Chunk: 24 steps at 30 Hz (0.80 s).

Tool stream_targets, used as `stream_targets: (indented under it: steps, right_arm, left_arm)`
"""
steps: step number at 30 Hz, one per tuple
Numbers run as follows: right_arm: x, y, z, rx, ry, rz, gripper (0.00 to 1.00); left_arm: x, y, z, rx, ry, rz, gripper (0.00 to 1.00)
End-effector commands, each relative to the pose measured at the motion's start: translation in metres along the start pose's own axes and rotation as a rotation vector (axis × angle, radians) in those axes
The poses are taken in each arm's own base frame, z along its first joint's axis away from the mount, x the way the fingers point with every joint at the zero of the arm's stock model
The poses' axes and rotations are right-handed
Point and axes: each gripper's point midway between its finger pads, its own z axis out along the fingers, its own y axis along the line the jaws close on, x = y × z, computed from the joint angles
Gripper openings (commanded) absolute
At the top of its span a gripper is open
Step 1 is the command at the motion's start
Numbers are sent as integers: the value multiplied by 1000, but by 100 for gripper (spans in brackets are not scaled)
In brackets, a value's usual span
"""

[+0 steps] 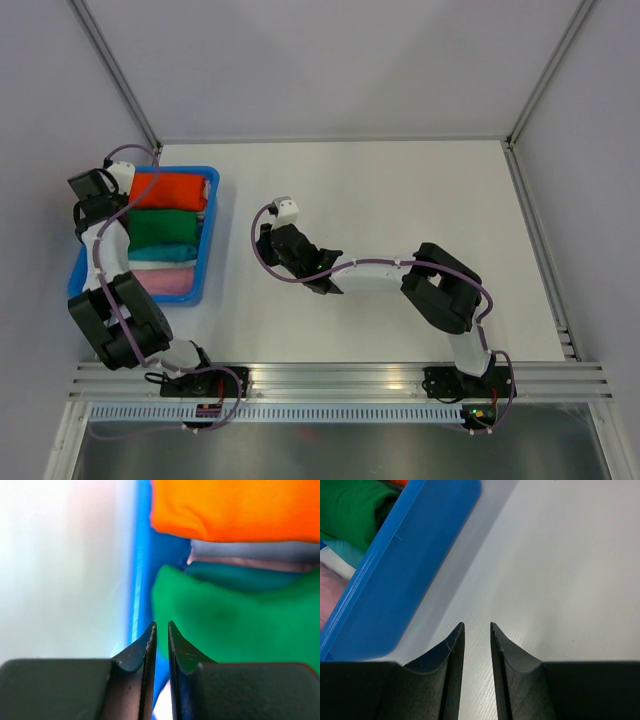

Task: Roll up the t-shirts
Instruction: Place the rolled tshirt into the container

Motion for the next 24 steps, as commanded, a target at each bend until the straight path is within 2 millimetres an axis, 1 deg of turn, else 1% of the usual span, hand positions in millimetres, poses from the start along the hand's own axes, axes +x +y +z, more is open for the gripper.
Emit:
stream_targets:
  steps: [1,3,4,5,6,7,8,9,11,12,13,14,15,16,17,19,20,21,22,23,24]
  right_arm:
    - [-20,16,-3,-42,-36,17,33]
    - [-22,19,-4,-54,-34,15,33]
    - [-23,19,-5,-55,-36,14,33]
    - [-25,20,-6,-56,-38,15,33]
    - [-26,19,-6,-55,-38,15,33]
    - [-25,19,-7,-52,-38,11,33]
    - [-27,19,-8,-53,-42,13,33]
    - [-27,20,-8,-56,-41,13,33]
    - [-25,18,-8,-52,-38,10,33]
    - [-24,18,-8,-52,-37,9,33]
    - [-23,16,-7,-48,-36,10,33]
    - [-23,17,-8,-48,-34,8,33]
    - [-23,16,-8,-47,-36,7,33]
    - [-22,16,-8,-47,-35,6,33]
    - [-23,14,-9,-41,-38,0,33]
    - [-21,11,-10,-32,-37,-5,33]
    - [-23,9,-11,-23,-44,-10,33]
    - [-24,8,-12,-20,-47,-14,33]
    - [-23,6,-11,-15,-45,-17,33]
    - [-22,5,-11,-13,-45,-19,33]
    - [-22,5,-10,-11,-44,-19,33]
  left_arm:
    - [-8,-2,-35,36,-40,-10,20]
    - [8,-11,-42,41,-10,9,19]
    - [18,-13,-43,39,14,17,17]
    - [35,-21,-42,47,53,37,15]
    - [44,-20,-42,33,84,43,13]
    - [58,-22,-41,38,113,40,10]
    - [65,-25,-39,48,128,34,8]
    - [70,-25,-37,53,135,27,7]
    - [78,-24,-29,54,147,17,3]
    - [84,-27,-20,63,165,19,2]
    - [85,-26,-15,52,167,20,2]
    - [83,-20,-9,17,154,16,2]
    - [87,-22,1,18,167,14,2]
    - [88,-22,6,13,169,14,2]
    - [84,-17,13,-4,156,5,2]
    - [88,-21,27,-1,159,3,2]
    - [86,-21,33,-9,145,1,2]
    - [80,-18,40,-22,112,-2,2]
    - [80,-22,47,-16,96,0,2]
    - [75,-27,51,0,59,5,3]
    - [64,-20,56,-36,-4,5,3]
